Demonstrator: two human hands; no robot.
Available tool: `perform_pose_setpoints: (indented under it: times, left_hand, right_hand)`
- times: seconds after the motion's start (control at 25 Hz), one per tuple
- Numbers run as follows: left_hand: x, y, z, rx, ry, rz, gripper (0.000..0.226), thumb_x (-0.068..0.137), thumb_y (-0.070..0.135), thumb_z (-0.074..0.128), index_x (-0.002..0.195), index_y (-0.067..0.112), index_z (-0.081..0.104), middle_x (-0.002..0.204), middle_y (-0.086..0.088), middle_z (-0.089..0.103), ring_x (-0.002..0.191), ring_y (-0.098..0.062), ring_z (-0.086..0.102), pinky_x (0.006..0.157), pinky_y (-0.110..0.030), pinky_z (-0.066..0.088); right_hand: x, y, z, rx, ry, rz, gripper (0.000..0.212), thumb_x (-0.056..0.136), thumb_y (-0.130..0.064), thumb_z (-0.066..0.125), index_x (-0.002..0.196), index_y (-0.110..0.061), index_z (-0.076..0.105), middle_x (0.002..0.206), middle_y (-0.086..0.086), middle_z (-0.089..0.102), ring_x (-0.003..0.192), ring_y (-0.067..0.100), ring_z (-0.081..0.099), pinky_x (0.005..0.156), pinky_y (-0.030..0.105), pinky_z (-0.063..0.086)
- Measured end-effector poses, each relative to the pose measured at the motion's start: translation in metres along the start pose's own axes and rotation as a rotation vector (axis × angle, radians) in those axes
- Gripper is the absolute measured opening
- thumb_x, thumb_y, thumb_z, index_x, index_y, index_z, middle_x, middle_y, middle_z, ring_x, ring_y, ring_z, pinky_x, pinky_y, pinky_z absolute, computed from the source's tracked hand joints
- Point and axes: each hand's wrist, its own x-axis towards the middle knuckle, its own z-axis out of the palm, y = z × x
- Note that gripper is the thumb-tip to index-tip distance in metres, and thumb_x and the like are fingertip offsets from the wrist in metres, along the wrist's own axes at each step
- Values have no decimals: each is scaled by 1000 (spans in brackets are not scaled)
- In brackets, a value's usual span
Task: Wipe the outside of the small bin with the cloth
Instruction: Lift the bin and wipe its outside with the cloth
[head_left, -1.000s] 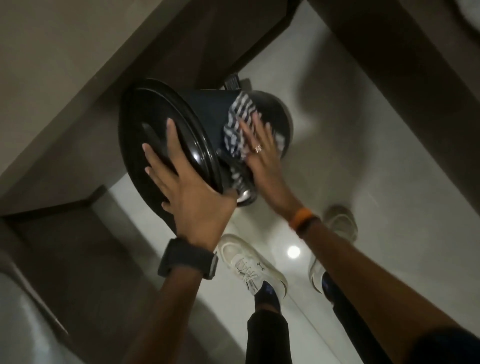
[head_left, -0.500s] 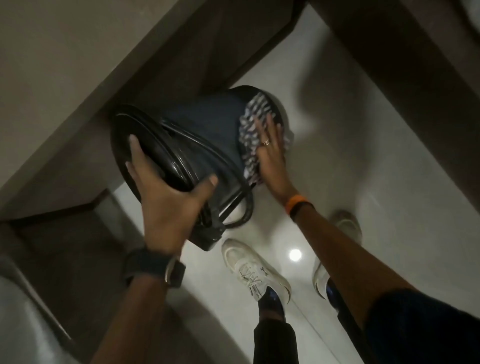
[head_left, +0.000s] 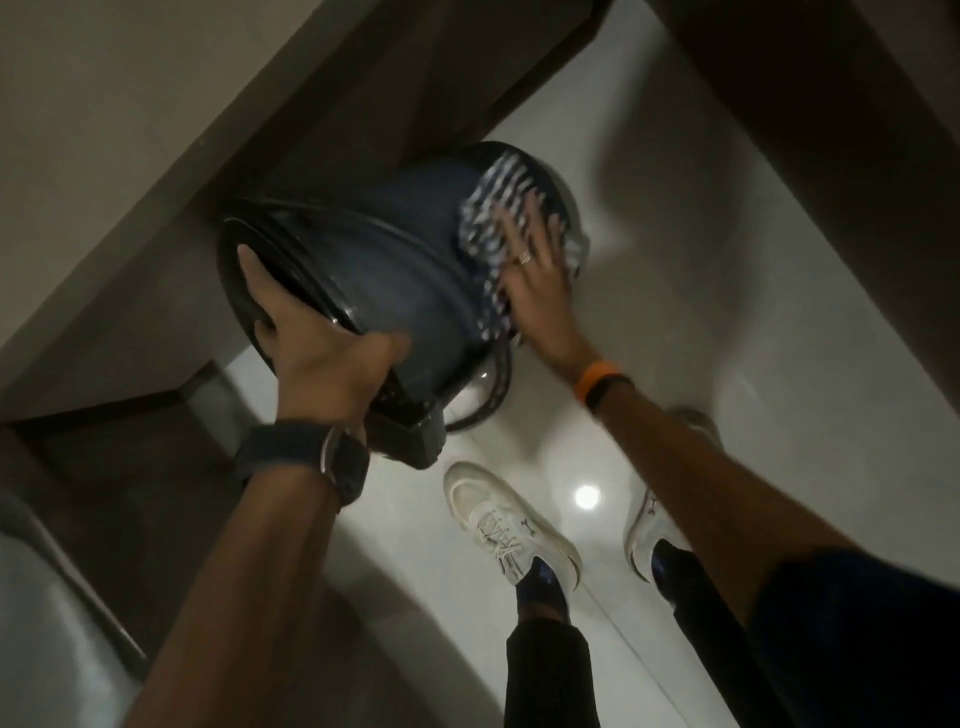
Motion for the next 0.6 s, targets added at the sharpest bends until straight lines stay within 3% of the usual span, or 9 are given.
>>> perform_pose_setpoints:
  times: [0.04,0.12,0.24,0.32,0.4,0.48,0.56,0.6]
  left_hand:
    - [3,4,-1,-5,9,-9,140,55,9,82,159,42,-6,161,-6,29,135,-29,45,109,-57,47]
    - [2,11,-2,40,54,1,133,57,25,86,160,41,4,151,-1,41,124,-26,51,105,-57,49]
    - [-8,18,-2,240,224,121,109,72,58,82,159,35,22,148,-2,54,122,-25,56,102,-32,38]
    - [-18,13,-1,337,298,198,106,73,72,72,159,33,24,153,-5,52,133,-32,55,100,-31,36]
    - [-32,0,7,421,190,250,122,64,79,73,160,39,9,166,-13,31,144,-40,42,110,-48,38]
    - [-50,-18,23,588,26,300,142,56,67,86,156,44,-11,171,-21,-6,154,-46,12,113,-69,32]
    - [-58,-28,45,720,-32,382,148,56,49,93,154,45,-18,166,-24,-24,154,-49,-13,111,-80,26]
    - [-61,-26,56,752,-20,402,145,59,44,92,154,45,-17,166,-25,-24,153,-50,-17,110,-82,25]
  right_hand:
    - [16,7,-10,-7,-14,69,51,114,-21,26,162,-13,11,174,9,-6,163,29,-10,133,45,-6]
    - [18,2,-12,37,0,41,53,113,-20,33,162,-8,15,173,17,-3,162,34,-7,132,53,-2]
    - [-38,-24,10,184,20,-255,59,108,-32,42,162,-25,21,173,3,0,161,37,-4,129,64,0]
    - [-50,-15,13,208,11,-323,60,107,-30,44,161,-29,19,174,3,4,162,36,-2,128,63,3]
    - [-14,7,5,264,94,-175,55,109,-14,44,160,-14,23,172,19,9,161,40,3,132,61,5]
    - [31,24,-9,400,104,71,49,112,-10,37,159,-6,24,173,17,10,162,33,7,134,48,7]
    - [60,36,-22,660,56,315,44,114,-21,32,157,-14,33,170,9,27,156,26,28,131,41,20]
    - [62,35,-28,752,40,412,37,114,-27,32,149,-22,44,159,9,44,141,27,47,123,39,33]
